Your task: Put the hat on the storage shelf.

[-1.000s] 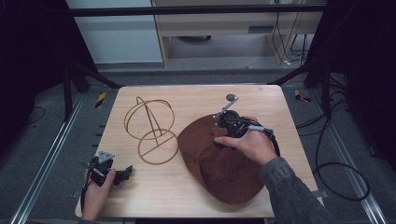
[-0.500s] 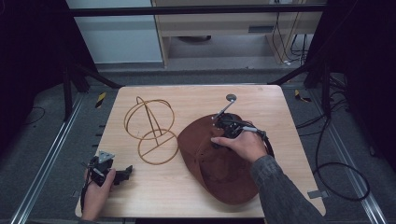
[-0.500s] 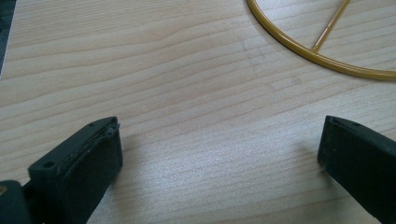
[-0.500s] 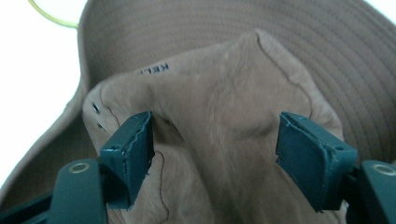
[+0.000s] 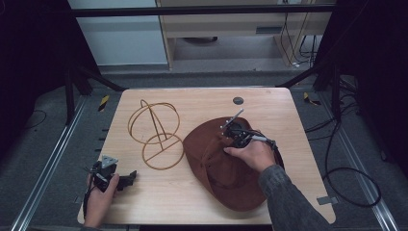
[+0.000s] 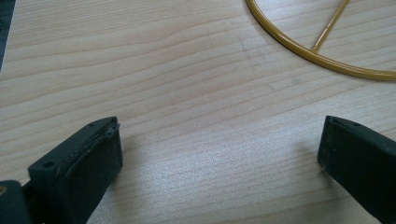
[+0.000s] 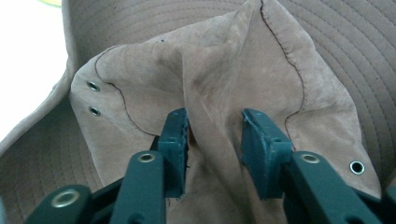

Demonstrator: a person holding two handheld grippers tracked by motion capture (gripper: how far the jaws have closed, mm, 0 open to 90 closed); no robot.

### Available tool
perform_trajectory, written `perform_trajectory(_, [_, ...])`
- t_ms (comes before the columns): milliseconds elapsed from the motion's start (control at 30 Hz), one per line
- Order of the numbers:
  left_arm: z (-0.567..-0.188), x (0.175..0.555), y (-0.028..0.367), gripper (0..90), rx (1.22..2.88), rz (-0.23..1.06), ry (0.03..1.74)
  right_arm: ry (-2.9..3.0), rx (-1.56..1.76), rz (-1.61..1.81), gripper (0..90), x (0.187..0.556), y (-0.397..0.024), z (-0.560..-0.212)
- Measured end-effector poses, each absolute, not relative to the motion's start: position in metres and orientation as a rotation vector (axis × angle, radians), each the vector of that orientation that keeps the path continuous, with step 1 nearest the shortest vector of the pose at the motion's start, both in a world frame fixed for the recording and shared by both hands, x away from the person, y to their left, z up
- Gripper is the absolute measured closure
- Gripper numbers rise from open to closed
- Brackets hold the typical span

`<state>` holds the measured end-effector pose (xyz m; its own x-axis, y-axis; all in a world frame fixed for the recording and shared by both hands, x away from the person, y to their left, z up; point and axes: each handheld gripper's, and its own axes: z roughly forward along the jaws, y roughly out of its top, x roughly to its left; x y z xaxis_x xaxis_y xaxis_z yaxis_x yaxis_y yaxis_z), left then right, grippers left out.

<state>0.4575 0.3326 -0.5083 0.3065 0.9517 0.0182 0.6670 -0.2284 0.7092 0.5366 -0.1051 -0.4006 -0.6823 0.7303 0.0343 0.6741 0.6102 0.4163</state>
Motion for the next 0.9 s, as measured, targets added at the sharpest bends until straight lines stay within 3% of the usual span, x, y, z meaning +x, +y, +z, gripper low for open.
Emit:
perform_trajectory(400, [-0.508, 0.457, 0.332, 0.0, 1.981, 0.618, 1.429, 2.7, 1.167, 0.704, 88.4, 0.534, -0.117, -0.399])
perform_trajectory(900, [-0.508, 0.457, 0.332, 0.0, 1.981, 0.618, 1.429, 2.615, 1.13, 0.881, 89.1, 0.521, -0.144, -0.375])
